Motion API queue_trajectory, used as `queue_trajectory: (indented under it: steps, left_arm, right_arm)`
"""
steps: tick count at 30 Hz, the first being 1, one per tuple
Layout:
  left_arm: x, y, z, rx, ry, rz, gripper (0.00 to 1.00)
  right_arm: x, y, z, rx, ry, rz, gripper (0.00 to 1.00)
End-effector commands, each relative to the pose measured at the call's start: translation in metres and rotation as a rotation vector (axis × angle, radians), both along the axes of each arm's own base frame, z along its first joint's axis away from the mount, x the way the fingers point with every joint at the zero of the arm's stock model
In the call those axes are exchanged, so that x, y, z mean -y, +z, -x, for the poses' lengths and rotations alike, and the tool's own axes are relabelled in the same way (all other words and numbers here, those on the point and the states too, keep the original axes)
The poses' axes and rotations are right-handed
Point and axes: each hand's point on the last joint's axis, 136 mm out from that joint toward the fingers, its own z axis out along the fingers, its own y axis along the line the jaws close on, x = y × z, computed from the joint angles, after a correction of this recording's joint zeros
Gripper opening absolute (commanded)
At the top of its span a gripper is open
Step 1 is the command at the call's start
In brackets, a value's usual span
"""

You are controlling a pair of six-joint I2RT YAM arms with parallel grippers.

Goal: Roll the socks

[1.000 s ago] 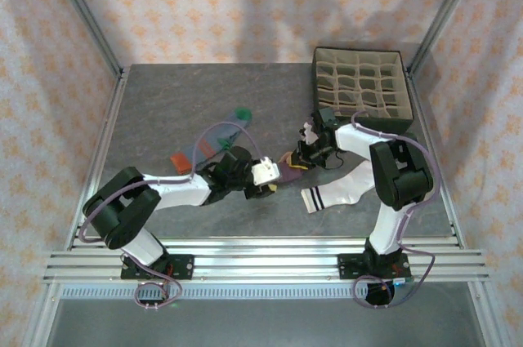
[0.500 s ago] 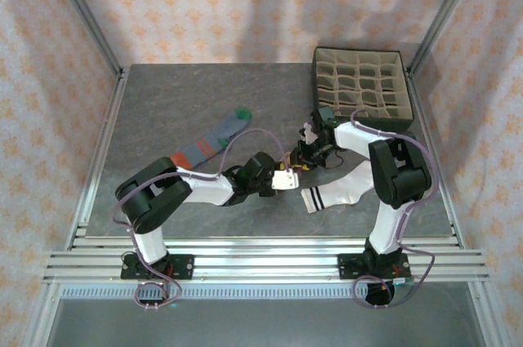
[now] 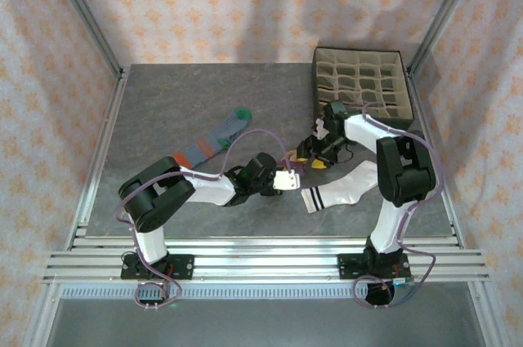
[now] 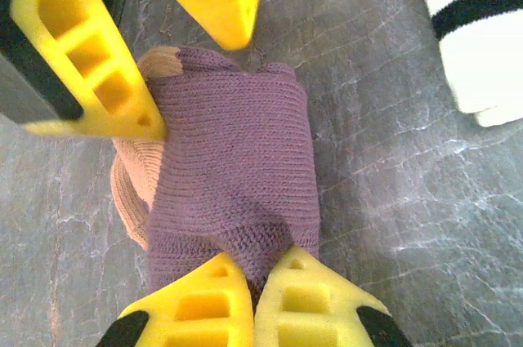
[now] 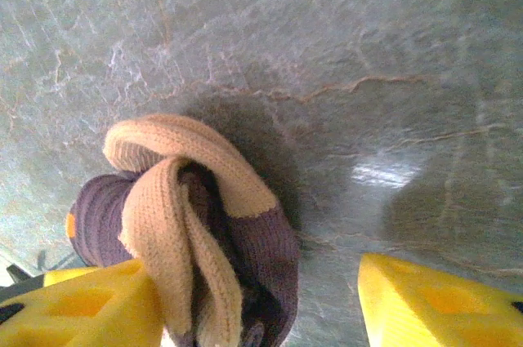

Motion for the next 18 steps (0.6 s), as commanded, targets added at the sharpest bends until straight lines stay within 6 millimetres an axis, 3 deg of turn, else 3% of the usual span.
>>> queue_trajectory:
  steps: [1, 9, 18]
  left_arm:
    - [-0.015, -0.028, 0.016, -0.053, -0.03, -0.093, 0.0]
    - [-0.013, -0.033, 0.028, -0.091, -0.099, -0.117, 0.0]
    - [-0.014, -0.033, 0.037, -0.126, -0.138, -0.133, 0.0]
  right_arm:
    - [0.002, 0.006, -0.008, 0.012, -0.011, 0.018, 0.57]
    - [-0.018, -0.016, -0.011, -0.038, 0.016, -0.041, 0.46]
    - [-0.028, -0.017, -0.019, -0.024, 0.008, -0.097, 0.52]
